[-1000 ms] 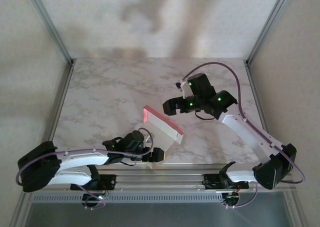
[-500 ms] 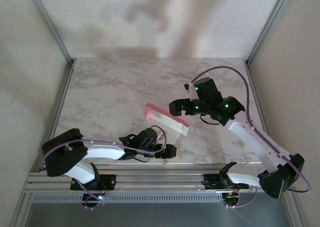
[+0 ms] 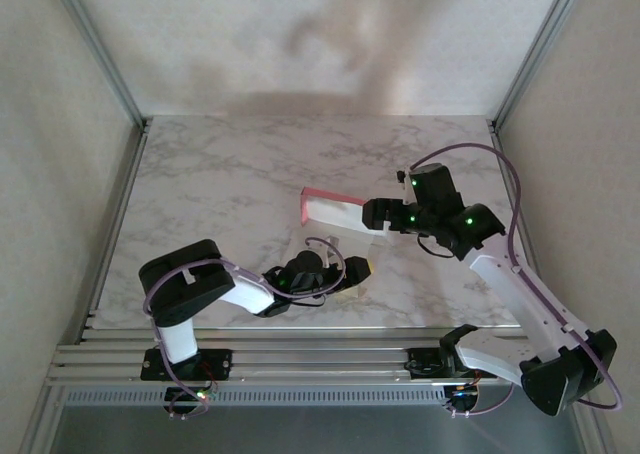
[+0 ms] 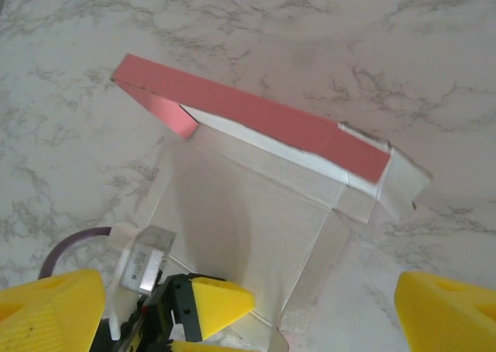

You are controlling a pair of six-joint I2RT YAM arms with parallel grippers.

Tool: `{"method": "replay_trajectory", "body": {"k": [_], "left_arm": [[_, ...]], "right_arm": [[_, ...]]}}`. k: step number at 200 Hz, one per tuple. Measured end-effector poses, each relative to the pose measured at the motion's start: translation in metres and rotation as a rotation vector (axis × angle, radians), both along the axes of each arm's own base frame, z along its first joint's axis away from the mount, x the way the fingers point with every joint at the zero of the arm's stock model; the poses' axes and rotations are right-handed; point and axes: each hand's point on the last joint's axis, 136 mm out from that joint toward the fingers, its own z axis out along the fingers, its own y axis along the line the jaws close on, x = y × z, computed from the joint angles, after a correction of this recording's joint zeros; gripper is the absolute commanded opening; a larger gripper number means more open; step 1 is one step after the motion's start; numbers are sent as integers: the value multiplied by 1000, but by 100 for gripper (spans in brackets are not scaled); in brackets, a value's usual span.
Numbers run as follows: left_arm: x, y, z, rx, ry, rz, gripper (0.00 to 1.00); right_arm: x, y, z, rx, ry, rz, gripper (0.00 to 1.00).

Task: Fold the paper box

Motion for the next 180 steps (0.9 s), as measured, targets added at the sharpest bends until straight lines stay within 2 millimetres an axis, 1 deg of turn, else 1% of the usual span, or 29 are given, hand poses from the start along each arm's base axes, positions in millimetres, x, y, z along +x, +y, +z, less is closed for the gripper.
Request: {"method": "replay_trajectory", "body": {"k": [32,46,83,93,105,116,142,180], "left_arm": [[9,7,5,-16,-24,64,99],[10,10,11,-21,-39,78,100],[12,14,53,-30,-138,64,100],[16,15,62,-18,-166,61,100],[24,18,68,-1,-192,66,100],[32,25,65,23,-201,73,100],[44,40,44,116,-186,81,100],[42,48,20,211,-170,61,100]], "right_arm": [[11,4,-11,28,35,-52,86],[16,7,-14,49,46,-77,83],[34,13,-23,82,67,-154,76],[38,14,-26,90,72,-174,76],[43,15,-28,95,75,-192,74],[47,16,-32,99,80,-208,74],[54,18,-40,97,94,-233,73],[62,16,-46,93,94,-277,70]]}}
